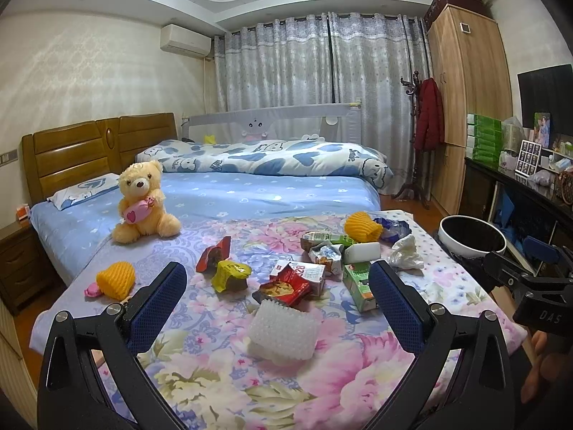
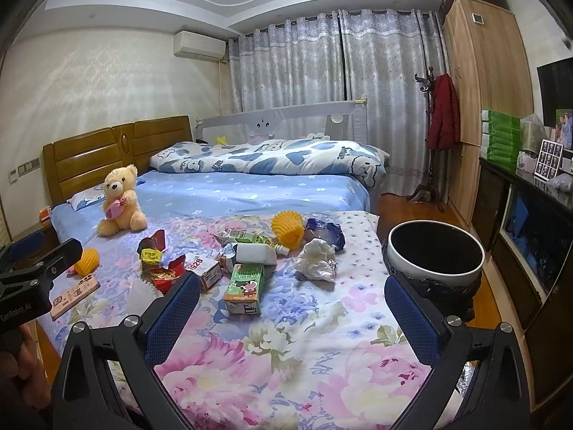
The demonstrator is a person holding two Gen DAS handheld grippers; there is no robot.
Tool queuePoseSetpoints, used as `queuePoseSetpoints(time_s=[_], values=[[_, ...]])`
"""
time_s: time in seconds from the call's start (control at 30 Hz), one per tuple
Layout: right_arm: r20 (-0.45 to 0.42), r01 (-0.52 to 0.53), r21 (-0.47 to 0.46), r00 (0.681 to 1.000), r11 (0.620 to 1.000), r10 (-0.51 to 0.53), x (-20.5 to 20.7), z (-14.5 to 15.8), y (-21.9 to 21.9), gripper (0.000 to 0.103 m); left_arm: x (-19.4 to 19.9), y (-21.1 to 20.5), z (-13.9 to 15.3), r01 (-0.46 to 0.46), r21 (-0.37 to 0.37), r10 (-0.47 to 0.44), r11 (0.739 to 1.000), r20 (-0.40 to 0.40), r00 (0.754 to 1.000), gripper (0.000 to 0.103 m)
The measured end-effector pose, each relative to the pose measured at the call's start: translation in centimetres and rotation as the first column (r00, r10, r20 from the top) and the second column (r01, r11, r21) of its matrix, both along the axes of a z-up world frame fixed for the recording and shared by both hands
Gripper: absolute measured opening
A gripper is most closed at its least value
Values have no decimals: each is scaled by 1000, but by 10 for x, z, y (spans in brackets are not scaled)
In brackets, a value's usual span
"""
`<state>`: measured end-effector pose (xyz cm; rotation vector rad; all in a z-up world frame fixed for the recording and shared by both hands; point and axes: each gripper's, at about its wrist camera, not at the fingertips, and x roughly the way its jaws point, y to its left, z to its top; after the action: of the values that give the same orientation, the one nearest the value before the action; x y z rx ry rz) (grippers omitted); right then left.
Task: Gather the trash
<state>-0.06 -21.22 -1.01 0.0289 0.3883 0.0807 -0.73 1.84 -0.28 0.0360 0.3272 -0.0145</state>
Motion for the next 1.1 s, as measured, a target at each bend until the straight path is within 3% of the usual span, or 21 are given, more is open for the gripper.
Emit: queuePoseSetpoints(time_s=[1.1], values=[[-10,-7,-3,1000,1000,7,0,-4,4,103,1,-4,2,9,12,-9,1000,1,1000,103]])
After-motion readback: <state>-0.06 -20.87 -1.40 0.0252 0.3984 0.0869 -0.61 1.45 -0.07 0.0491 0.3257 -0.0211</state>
